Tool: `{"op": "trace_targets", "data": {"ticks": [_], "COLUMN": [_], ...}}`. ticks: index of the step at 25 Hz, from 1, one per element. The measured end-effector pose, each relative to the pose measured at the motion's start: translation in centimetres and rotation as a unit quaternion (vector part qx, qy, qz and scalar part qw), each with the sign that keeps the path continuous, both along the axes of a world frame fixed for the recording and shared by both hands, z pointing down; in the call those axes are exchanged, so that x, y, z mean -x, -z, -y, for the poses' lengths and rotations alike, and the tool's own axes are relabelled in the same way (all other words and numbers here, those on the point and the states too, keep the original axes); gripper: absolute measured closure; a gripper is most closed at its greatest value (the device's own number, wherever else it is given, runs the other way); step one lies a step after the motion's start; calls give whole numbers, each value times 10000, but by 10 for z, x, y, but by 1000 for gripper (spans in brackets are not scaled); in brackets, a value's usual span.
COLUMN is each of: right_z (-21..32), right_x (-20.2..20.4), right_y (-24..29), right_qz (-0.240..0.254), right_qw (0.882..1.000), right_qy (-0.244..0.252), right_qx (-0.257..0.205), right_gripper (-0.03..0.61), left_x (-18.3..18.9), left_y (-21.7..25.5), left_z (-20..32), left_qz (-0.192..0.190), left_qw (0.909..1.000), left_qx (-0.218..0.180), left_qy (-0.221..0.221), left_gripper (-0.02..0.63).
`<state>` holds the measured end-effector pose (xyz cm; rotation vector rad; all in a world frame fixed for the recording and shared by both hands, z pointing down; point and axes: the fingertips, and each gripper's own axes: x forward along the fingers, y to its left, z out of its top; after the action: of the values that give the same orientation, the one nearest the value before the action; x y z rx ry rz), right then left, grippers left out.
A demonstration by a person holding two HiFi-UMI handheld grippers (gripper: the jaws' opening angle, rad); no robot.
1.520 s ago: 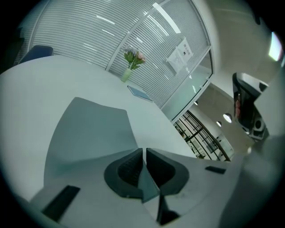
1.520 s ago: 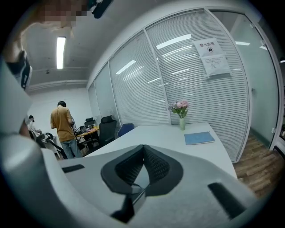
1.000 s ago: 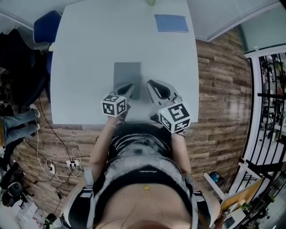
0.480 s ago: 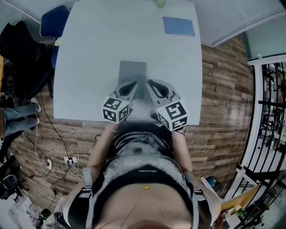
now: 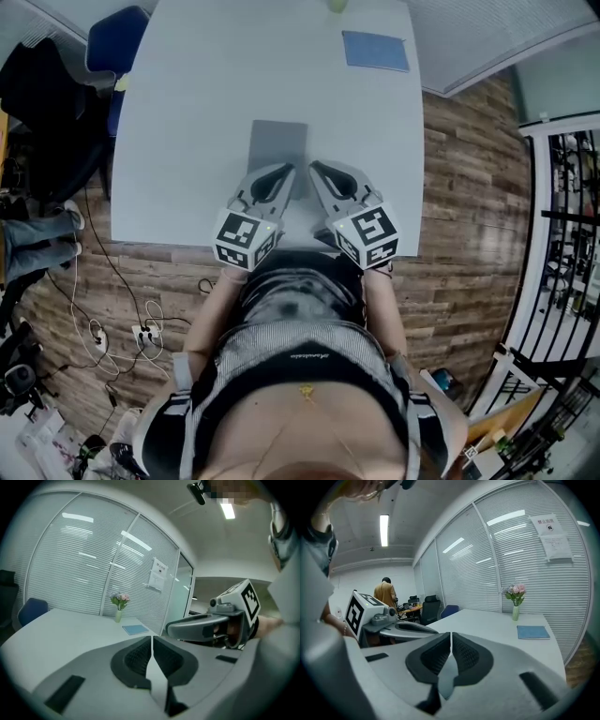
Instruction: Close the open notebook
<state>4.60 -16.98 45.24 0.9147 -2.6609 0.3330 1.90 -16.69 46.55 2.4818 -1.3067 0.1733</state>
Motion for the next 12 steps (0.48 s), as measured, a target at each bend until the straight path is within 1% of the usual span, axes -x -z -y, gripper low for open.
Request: {"op": "trace_targets", "data": {"ticks": [4, 8, 12], "right_z": [-3, -4, -7], "right_x": [0, 0, 2], "right_y": [18, 40, 55], "right_qz": [181, 566, 911], "right_qw": [9998, 9981, 9952], "right_qy": [1, 7, 78], "right_qx": [-130, -223, -340], "right_gripper": [569, 575, 577], "left_x": [-5, -6, -5], "left_y": [24, 48, 66], "left_z": [-3, -2, -2], "left_qz": [-57, -95, -130], "left_qw": [9996, 9984, 9970], "left_qx": [-268, -549, -746], "left_qy": [17, 90, 140], "left_gripper": [598, 598, 598]}}
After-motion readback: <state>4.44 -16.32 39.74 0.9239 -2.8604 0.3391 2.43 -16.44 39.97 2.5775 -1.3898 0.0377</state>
